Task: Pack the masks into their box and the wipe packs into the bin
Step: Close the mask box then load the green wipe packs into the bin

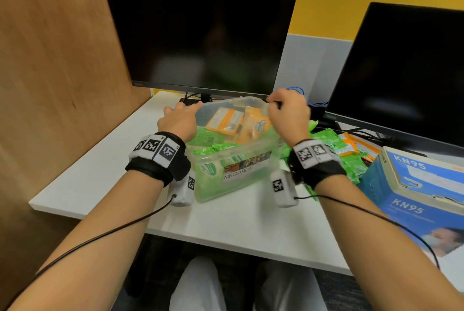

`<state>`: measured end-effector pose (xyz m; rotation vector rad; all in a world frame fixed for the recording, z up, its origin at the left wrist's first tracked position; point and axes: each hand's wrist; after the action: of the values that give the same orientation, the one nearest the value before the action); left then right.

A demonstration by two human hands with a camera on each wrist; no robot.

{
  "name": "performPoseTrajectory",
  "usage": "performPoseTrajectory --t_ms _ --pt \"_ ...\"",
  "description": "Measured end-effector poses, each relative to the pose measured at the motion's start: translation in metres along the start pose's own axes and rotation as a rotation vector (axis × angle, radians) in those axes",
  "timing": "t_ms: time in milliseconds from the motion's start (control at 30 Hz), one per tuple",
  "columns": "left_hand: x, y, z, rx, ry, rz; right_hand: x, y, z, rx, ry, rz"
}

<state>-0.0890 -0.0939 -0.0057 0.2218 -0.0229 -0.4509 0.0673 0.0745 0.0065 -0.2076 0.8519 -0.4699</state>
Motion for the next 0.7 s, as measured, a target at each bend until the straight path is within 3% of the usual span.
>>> performPoseTrajectory --t_ms 67,167,267,333,467,633,700 --pt "-0.001 0.000 -0.001 -0.004 0.007 -0.001 0.013 0.046 0.020 0.096 -0.018 -0.231" --pt "-0.003 -0.001 -0.003 -0.005 0.017 -0.004 0.039 0.113 0.033 0.275 -0.468 -0.606" --pt "-0.004 -0.001 -0.004 -0.010 0.024 -0.004 0.067 0.135 0.033 0.380 -0.791 -0.667" --pt "-0.004 -0.001 -0.004 -0.010 0.029 -0.005 0.075 0.134 0.031 0.372 -0.803 -0.647" --pt "-0.002 -0.001 -0.003 -0.009 0.031 -0.007 0.071 0.126 0.025 0.240 -0.689 -0.691" --pt "-0.002 -0.001 -0.002 -0.005 0.031 -0.007 0.046 0.088 0.056 0.167 -0.749 -0.609" --pt "-0.002 0.000 -0.003 -0.003 0.031 -0.001 0.033 0.069 0.070 0.197 -0.563 -0.514"
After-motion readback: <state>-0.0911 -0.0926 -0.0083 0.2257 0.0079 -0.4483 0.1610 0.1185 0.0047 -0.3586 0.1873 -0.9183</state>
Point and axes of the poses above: each hand's wrist, its own x-axis away from the middle knuckle, its own z-axis out of the back of the hand, y = z × x, and after that the axes turned 15 degrees about z, right-handed
